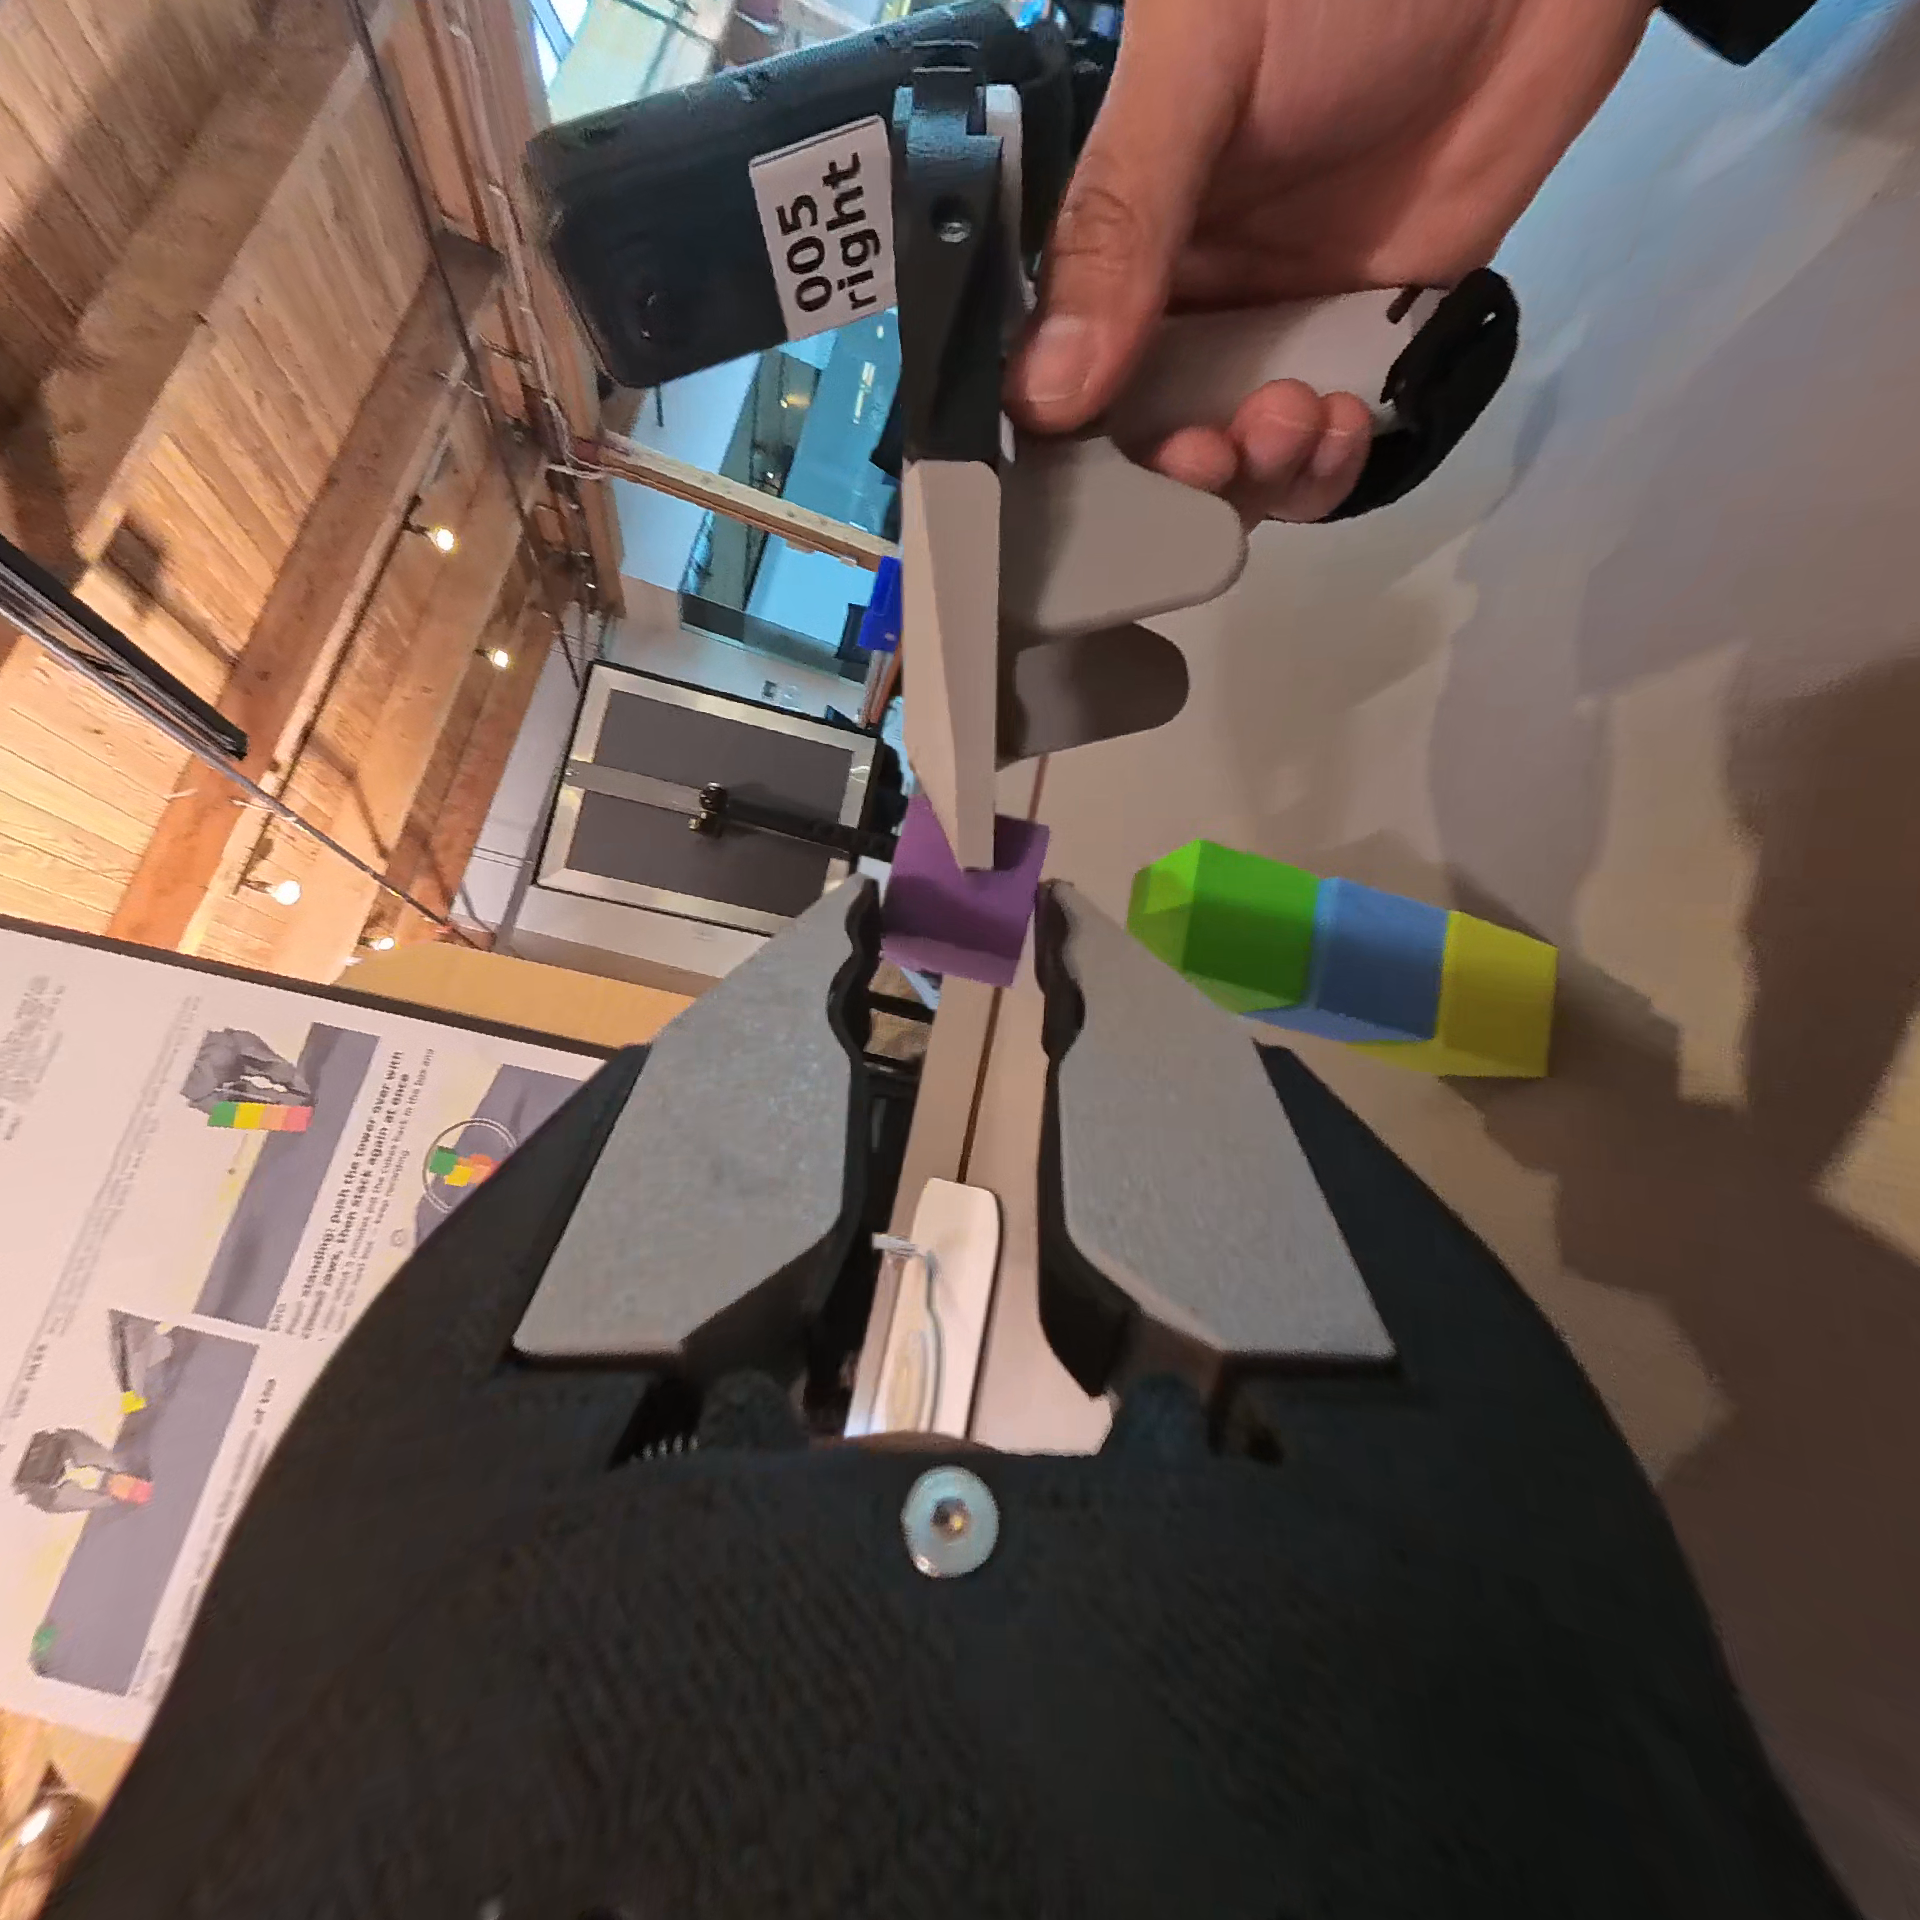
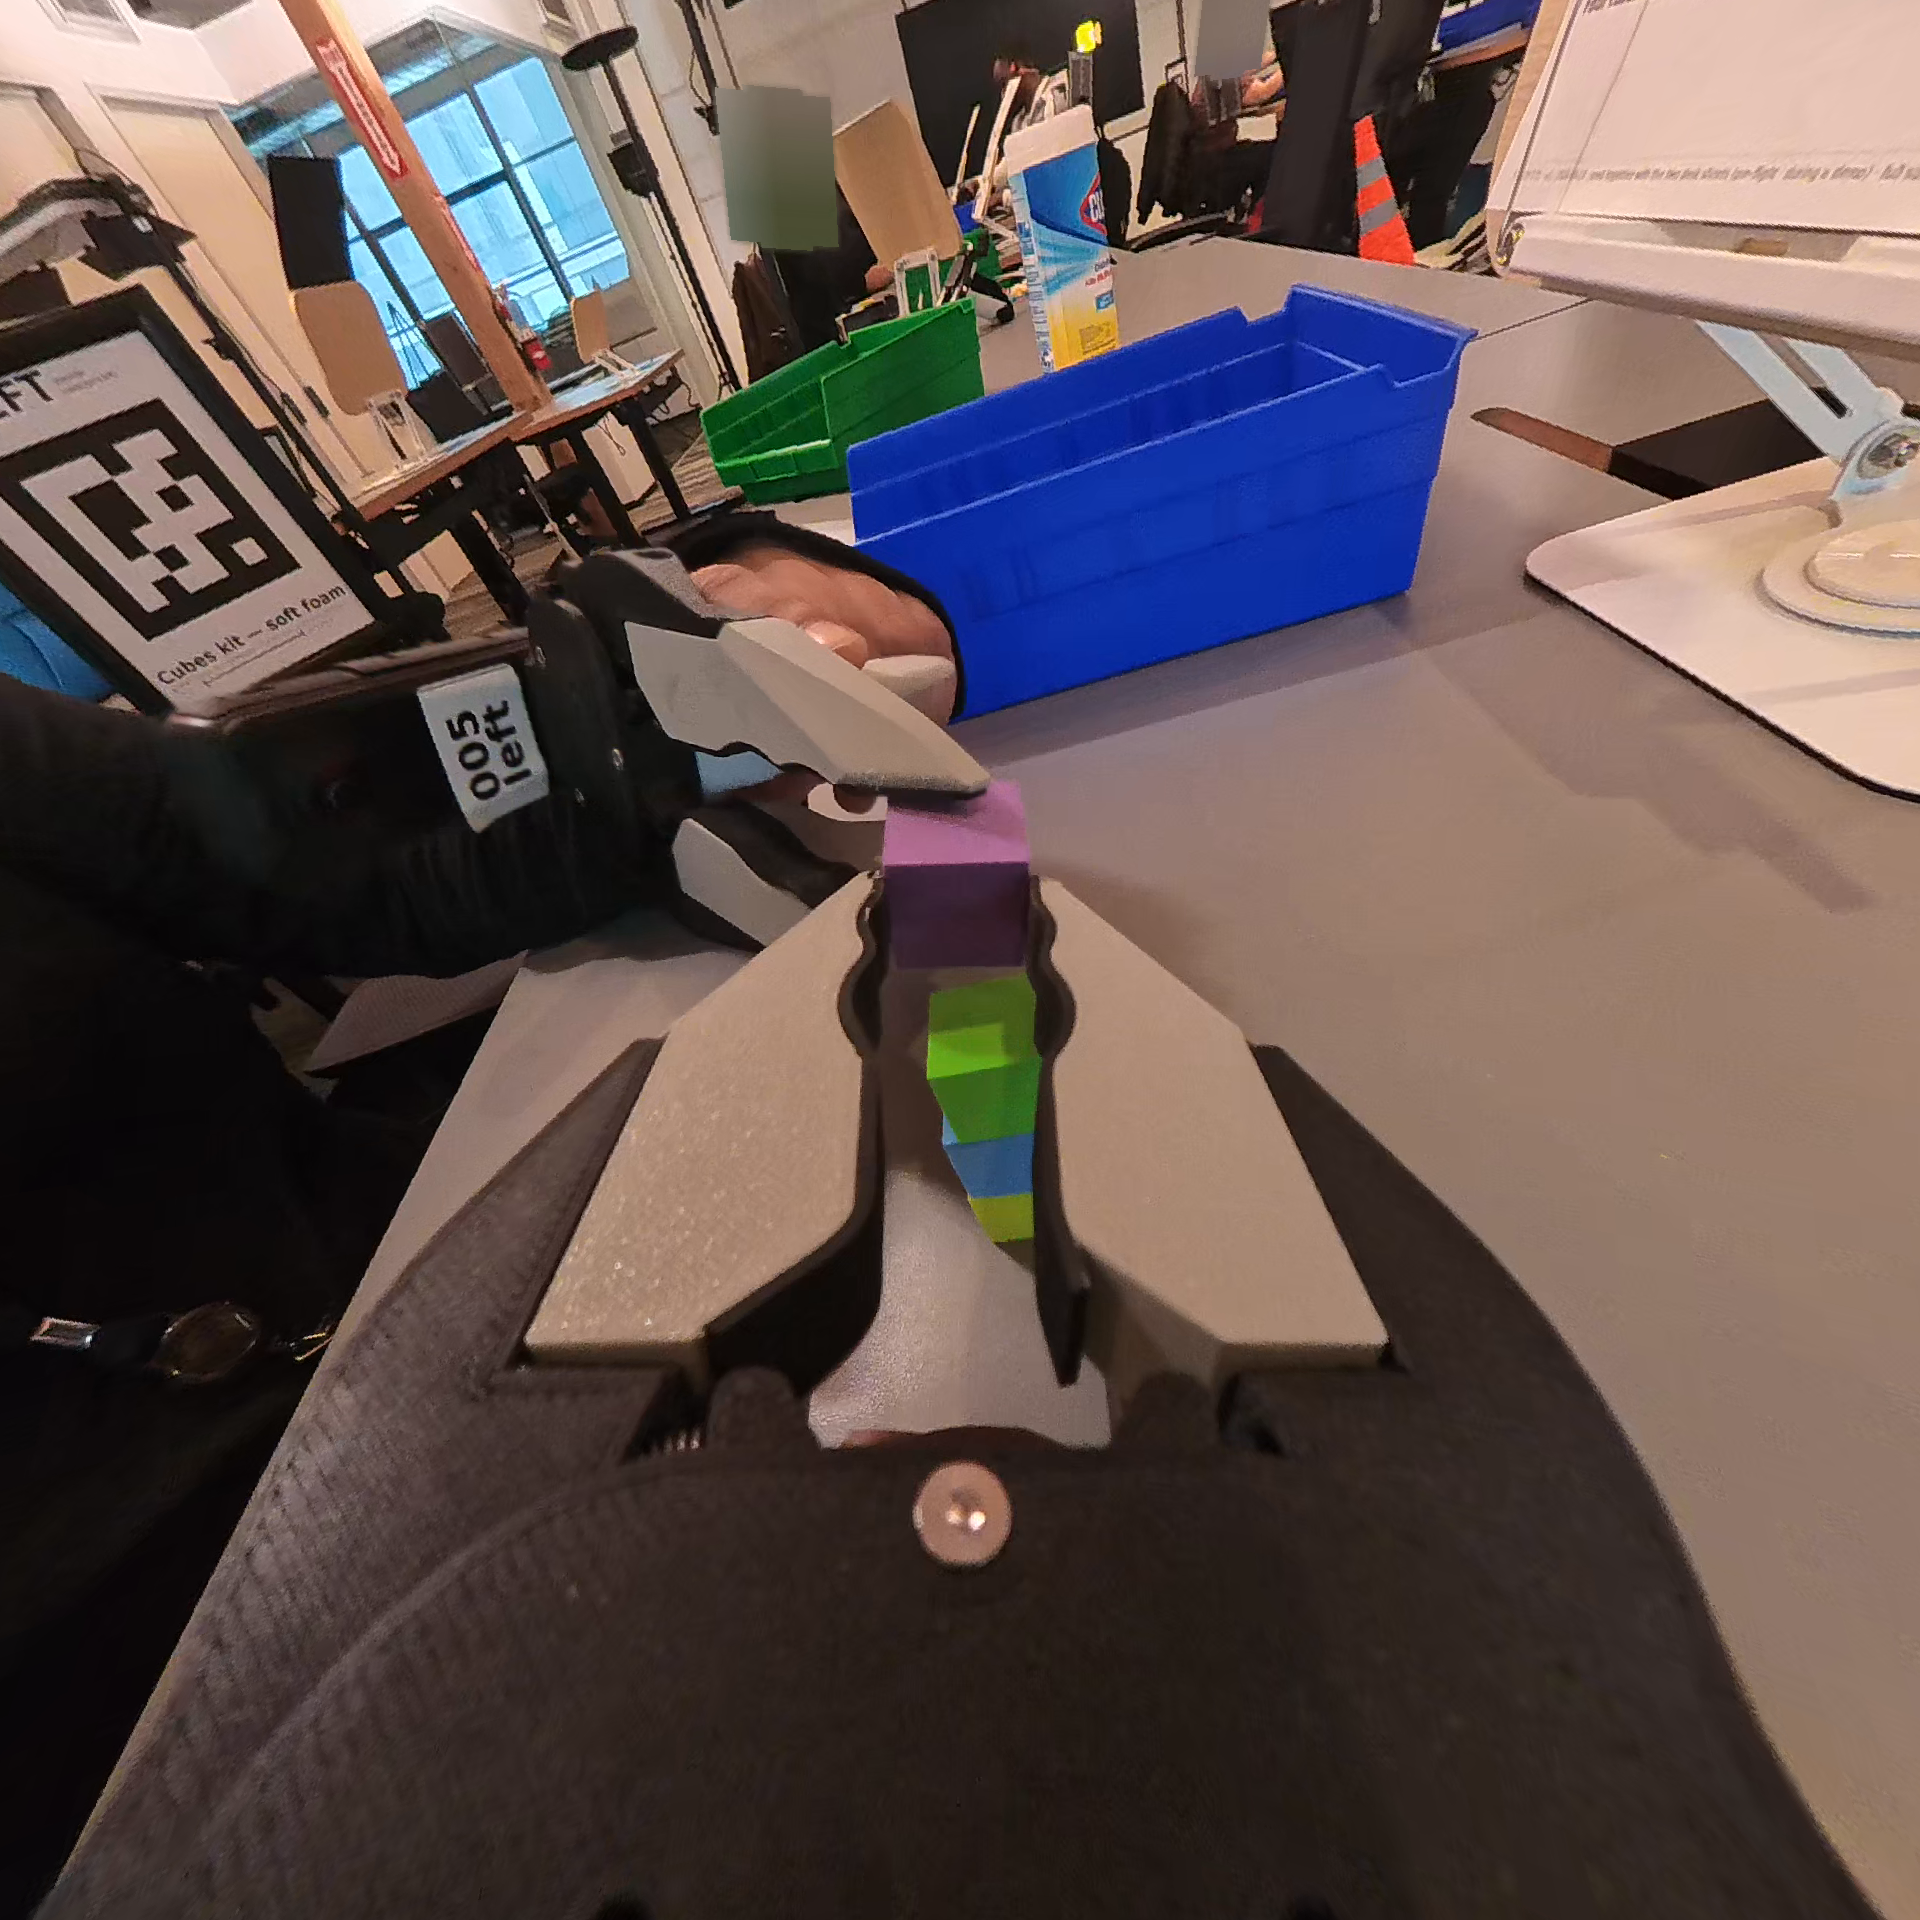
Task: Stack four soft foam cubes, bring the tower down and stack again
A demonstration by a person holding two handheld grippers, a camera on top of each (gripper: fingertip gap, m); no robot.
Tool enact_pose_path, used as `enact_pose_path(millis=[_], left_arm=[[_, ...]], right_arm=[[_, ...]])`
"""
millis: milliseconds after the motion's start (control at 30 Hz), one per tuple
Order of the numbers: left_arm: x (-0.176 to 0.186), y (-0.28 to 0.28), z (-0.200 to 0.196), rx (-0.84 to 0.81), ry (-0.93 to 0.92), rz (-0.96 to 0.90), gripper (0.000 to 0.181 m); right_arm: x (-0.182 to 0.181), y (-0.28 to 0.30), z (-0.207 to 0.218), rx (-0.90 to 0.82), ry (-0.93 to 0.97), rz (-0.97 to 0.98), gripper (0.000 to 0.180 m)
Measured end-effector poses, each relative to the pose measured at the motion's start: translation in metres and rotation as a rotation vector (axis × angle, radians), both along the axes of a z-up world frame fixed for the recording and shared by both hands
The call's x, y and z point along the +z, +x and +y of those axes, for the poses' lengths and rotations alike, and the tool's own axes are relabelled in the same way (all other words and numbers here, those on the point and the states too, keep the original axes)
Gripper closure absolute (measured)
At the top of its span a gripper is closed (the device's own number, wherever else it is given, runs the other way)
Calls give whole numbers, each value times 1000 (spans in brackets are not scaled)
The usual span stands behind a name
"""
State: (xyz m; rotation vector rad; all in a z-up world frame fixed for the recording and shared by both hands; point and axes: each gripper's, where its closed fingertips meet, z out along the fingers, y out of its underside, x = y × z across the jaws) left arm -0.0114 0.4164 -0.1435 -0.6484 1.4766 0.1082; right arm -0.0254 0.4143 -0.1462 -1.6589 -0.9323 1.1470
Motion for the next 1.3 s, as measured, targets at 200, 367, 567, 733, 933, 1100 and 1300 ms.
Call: enact_pose_path(millis=[200,367,567,733,933,1100,1300], left_arm=[[4,-9,6,7,-39,-31,160],[9,-17,11,20,-47,-84,175],[5,-18,12,20,-112,-79,181],[0,-20,22,79,-75,-49,181],[-8,-22,29,105,-83,-27,181],[-7,-23,29,104,-89,-33,181],[-10,-23,30,107,-90,-22,181]], right_arm=[[4,9,2,-14,10,30,156],[5,15,5,-27,18,40,157],[7,10,0,-3,41,40,156],[-11,5,0,-5,54,-71,157],[-24,0,-3,6,103,-171,156],[-19,3,-3,-1,126,-168,156],[-24,5,-4,8,127,-198,156]])
